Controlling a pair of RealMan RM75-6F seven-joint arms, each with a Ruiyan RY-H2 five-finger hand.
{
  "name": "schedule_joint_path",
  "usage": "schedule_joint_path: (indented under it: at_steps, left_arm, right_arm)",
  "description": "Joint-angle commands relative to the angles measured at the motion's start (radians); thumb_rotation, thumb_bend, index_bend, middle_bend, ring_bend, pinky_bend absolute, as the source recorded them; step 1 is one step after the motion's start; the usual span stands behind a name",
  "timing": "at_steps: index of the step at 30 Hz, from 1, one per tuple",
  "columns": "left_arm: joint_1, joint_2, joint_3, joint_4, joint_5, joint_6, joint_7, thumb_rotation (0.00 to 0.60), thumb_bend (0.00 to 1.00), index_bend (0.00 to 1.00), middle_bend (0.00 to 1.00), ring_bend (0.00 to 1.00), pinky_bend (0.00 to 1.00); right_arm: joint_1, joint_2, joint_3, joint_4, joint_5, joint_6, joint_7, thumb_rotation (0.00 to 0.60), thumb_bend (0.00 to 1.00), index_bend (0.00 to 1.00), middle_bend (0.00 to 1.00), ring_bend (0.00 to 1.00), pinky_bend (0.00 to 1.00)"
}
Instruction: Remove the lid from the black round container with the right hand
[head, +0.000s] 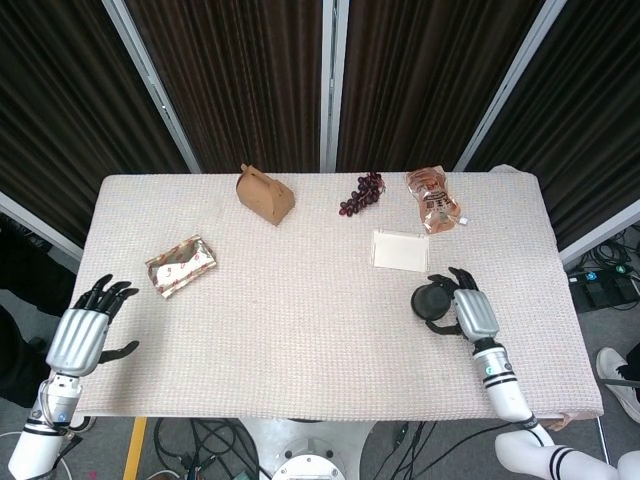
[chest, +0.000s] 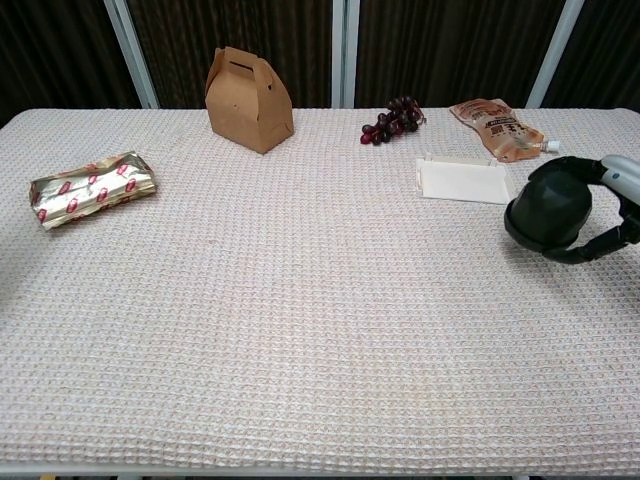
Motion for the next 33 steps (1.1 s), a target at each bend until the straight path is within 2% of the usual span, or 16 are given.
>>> schedule_joint_path:
  at_steps: [1, 5, 13, 16, 18, 22, 24, 26, 29, 33]
  left_arm:
    - [0.000, 0.000, 0.000, 0.000, 0.000, 0.000, 0.000, 0.600, 0.02, 0.22, 0.17, 0.08, 0.26]
    - [0.000, 0.000, 0.000, 0.000, 0.000, 0.000, 0.000, 0.600, 0.02, 0.22, 0.17, 0.08, 0.26]
    - [0.000, 0.000, 0.000, 0.000, 0.000, 0.000, 0.000, 0.600, 0.02, 0.22, 0.17, 0.08, 0.26]
    - [0.000, 0.000, 0.000, 0.000, 0.000, 0.000, 0.000, 0.600, 0.02, 0.22, 0.17, 0.08, 0.26]
    - [0.000, 0.000, 0.000, 0.000, 0.000, 0.000, 0.000, 0.600, 0.02, 0.22, 0.17, 0.08, 0.26]
    - [0.000, 0.000, 0.000, 0.000, 0.000, 0.000, 0.000, 0.600, 0.02, 0.22, 0.17, 0.08, 0.26]
    - [0.000, 0.000, 0.000, 0.000, 0.000, 0.000, 0.000, 0.600, 0.02, 0.22, 0.17, 0.08, 0.26]
    - [0.000, 0.000, 0.000, 0.000, 0.000, 0.000, 0.000, 0.600, 0.02, 0.22, 0.17, 0.08, 0.26]
    - [0.000, 0.000, 0.000, 0.000, 0.000, 0.000, 0.000, 0.600, 0.02, 0.22, 0.17, 0.08, 0.26]
    - [0.000, 0.000, 0.000, 0.000, 0.000, 0.000, 0.000, 0.600, 0.02, 0.22, 0.17, 0.08, 0.26]
  right_arm:
    - [-0.007, 0.045, 0.023, -0.061, -0.040, 0.075, 0.023, 0.600, 0.13, 0.42, 0.47, 0.08, 0.00]
    - [-0.015, 0.115, 0.047, -0.165, -0.090, 0.170, 0.017, 0.600, 0.13, 0.43, 0.48, 0.09, 0.00]
    - [-0.049, 0.293, 0.095, -0.461, -0.252, 0.402, -0.052, 0.600, 0.13, 0.43, 0.49, 0.10, 0.00]
    - [-0.061, 0.316, 0.100, -0.501, -0.272, 0.440, -0.083, 0.600, 0.12, 0.43, 0.50, 0.11, 0.00]
    - [-0.054, 0.314, 0.081, -0.467, -0.229, 0.376, -0.108, 0.600, 0.12, 0.43, 0.50, 0.11, 0.00]
    - [0.005, 0.223, 0.025, -0.263, -0.013, 0.050, -0.101, 0.600, 0.13, 0.43, 0.50, 0.12, 0.00]
    - [0.035, 0.174, 0.009, -0.166, 0.035, -0.060, -0.087, 0.600, 0.15, 0.43, 0.50, 0.13, 0.00]
    - [0.049, 0.157, 0.005, -0.138, 0.015, -0.064, -0.088, 0.600, 0.15, 0.43, 0.50, 0.13, 0.00]
    - [0.049, 0.191, 0.030, -0.228, -0.068, 0.053, -0.073, 0.600, 0.15, 0.43, 0.50, 0.13, 0.00]
    - [-0.007, 0.303, 0.089, -0.460, -0.246, 0.359, -0.062, 0.600, 0.15, 0.43, 0.50, 0.13, 0.00]
